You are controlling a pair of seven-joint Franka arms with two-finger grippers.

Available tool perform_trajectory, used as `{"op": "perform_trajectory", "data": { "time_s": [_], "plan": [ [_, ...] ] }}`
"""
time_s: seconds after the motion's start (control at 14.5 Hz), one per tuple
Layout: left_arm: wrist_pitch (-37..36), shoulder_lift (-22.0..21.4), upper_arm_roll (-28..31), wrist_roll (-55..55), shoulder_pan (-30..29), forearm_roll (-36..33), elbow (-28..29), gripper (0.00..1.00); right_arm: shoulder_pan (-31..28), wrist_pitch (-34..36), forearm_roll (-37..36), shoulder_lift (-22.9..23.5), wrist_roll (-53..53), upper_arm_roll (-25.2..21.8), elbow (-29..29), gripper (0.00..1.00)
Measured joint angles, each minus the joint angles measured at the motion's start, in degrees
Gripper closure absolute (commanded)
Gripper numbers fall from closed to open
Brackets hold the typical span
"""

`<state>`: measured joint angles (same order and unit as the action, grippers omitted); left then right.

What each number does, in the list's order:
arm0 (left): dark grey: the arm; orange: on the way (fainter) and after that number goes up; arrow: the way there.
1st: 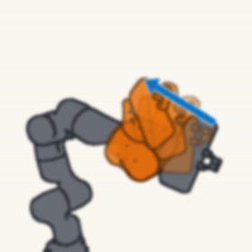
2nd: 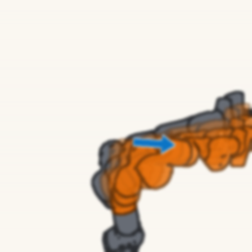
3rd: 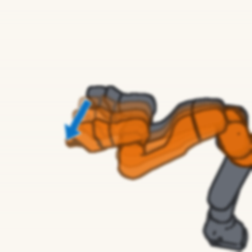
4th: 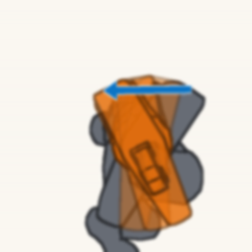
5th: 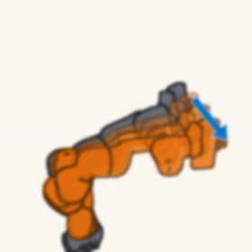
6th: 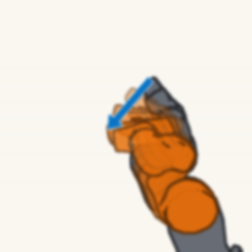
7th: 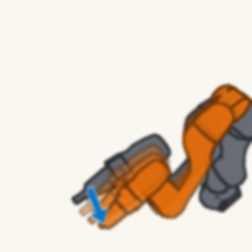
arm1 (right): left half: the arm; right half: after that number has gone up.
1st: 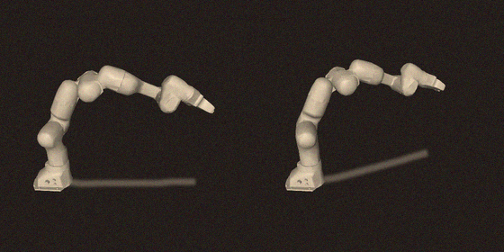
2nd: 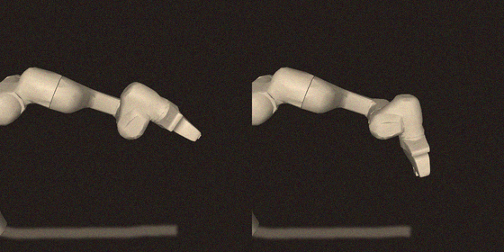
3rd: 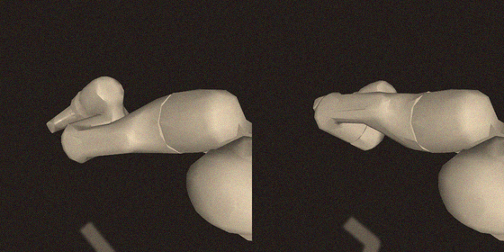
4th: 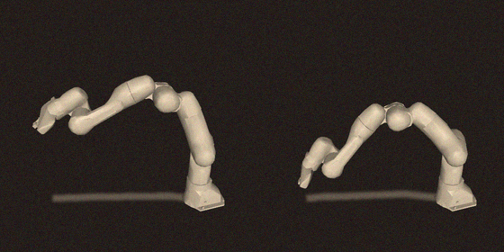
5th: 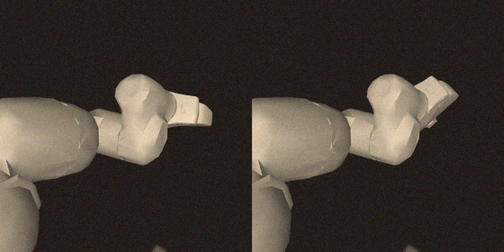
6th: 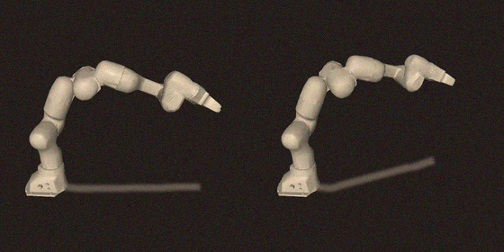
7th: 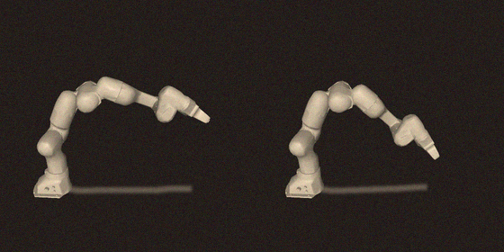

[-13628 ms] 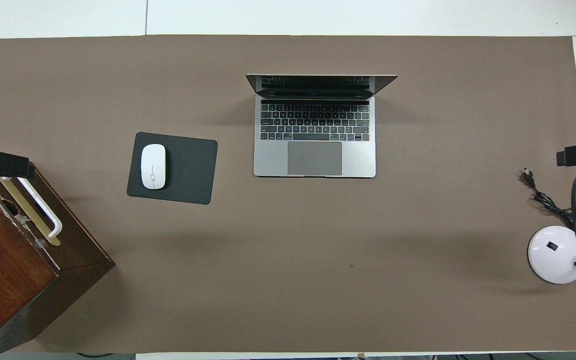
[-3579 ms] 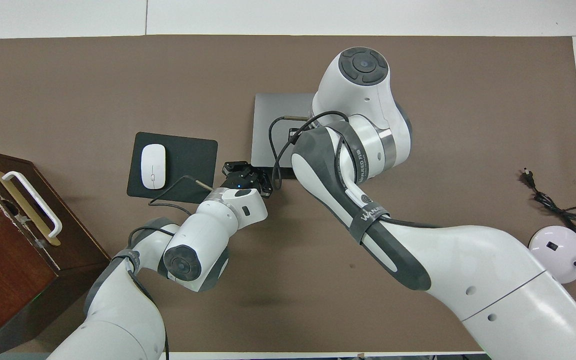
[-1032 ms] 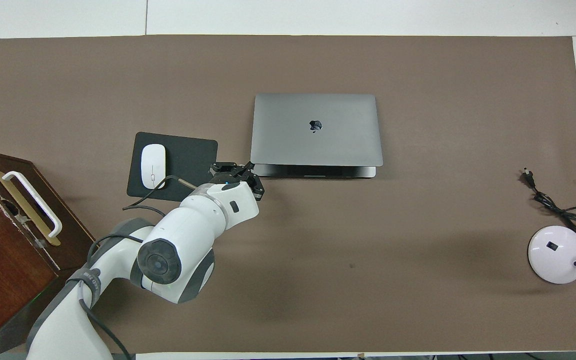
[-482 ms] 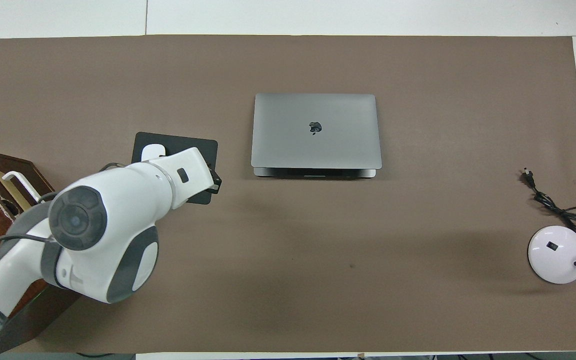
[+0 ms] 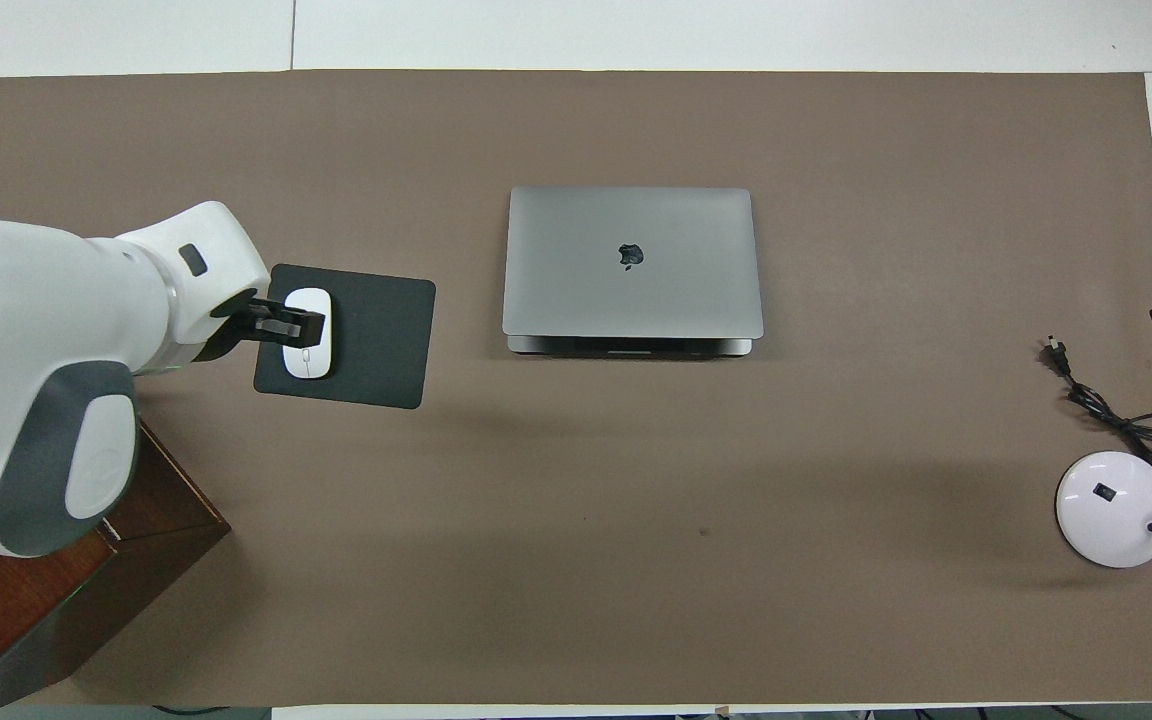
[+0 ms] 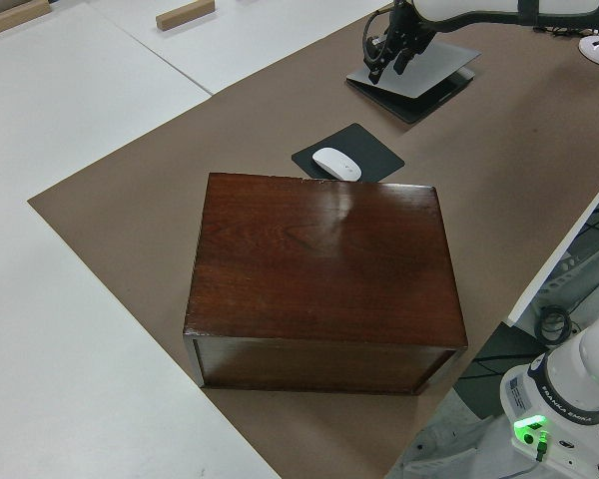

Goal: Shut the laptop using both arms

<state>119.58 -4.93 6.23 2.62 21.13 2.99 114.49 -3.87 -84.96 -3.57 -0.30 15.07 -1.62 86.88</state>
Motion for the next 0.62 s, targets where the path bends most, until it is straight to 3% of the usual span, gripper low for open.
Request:
{"op": "perform_trajectory", "data": {
  "time_s": [0.28,0.62],
  "plan": [
    [-8.3,-1.7,0.1,0.0,-6.9,0.0,-3.4,0.00,-0.2,0.0,0.0,0.0,-1.5,0.1,0.1,0.00],
    [-9.5,-3.6,0.2,0.0,-13.9,0.0,-4.0,0.00,-0.3,0.1,2.4,0.0,-5.7,0.0,0.1,0.00]
  ]
}}
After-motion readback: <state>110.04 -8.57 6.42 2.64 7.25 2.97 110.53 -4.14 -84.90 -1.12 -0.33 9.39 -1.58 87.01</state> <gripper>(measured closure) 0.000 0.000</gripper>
